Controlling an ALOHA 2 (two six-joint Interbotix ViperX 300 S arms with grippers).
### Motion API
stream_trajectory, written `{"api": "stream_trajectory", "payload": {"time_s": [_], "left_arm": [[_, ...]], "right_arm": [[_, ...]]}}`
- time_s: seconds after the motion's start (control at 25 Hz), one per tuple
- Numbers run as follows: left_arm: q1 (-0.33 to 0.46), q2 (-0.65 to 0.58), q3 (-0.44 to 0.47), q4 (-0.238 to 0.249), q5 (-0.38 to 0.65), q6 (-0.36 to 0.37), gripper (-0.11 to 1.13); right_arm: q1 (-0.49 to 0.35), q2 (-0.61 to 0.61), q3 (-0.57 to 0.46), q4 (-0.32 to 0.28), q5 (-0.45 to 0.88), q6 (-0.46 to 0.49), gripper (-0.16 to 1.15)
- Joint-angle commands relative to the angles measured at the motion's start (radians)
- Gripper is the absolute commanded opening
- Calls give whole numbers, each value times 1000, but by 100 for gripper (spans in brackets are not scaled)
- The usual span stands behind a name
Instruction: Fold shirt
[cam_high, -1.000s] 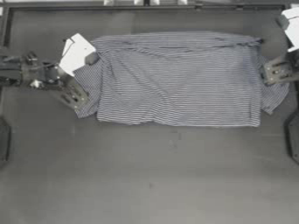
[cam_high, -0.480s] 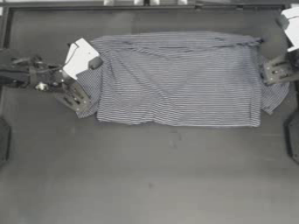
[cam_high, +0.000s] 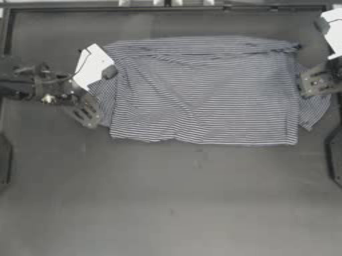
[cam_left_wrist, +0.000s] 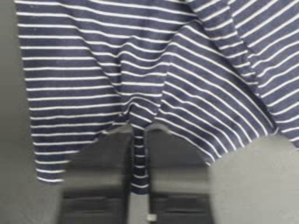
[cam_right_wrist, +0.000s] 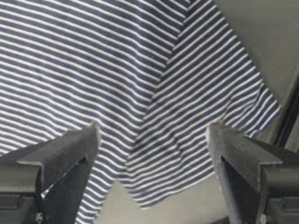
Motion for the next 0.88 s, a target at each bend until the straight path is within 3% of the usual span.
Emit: {"api": "stream_trajectory", "payload": {"time_s": [0.04, 0.36, 0.56, 0.88], "left_arm": [[-31, -25, -23, 63, 15, -11, 3], [-40, -58, -71, 100, 49, -25, 6], [-40, -114, -64, 109, 83, -26, 6], [-40, -192, -63, 124, 129, -26, 6]], "right_arm": [[2, -11, -12, 2, -2, 6, 99], [-2, -9, 38, -9, 23, 84, 99], [-2, -5, 58, -63, 37, 160, 99], [-14, 77, 67, -71, -17, 187, 99]]}}
